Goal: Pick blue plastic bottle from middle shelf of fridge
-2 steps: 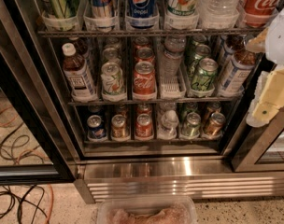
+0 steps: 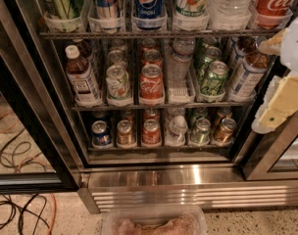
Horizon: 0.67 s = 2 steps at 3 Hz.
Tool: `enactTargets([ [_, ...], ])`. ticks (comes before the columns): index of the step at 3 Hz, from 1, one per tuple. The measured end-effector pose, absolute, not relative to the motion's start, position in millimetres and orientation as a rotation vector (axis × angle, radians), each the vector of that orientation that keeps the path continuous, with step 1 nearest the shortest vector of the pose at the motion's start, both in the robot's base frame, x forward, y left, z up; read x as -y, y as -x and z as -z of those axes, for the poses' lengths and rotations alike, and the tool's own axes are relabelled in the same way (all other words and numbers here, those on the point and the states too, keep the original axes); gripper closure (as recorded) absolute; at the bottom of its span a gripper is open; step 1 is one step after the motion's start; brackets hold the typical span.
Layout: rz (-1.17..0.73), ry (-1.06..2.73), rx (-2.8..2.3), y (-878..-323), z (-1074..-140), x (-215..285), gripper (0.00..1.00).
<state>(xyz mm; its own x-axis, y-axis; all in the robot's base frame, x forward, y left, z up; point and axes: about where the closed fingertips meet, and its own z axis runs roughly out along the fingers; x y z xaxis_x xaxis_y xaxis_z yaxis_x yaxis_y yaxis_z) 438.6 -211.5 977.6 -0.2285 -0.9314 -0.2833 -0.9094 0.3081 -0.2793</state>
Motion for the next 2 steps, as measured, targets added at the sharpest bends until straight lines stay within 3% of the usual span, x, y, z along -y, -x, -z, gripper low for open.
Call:
enactTargets([
  [2, -0.134, 1.402, -1.995, -425, -945, 170, 0.0],
])
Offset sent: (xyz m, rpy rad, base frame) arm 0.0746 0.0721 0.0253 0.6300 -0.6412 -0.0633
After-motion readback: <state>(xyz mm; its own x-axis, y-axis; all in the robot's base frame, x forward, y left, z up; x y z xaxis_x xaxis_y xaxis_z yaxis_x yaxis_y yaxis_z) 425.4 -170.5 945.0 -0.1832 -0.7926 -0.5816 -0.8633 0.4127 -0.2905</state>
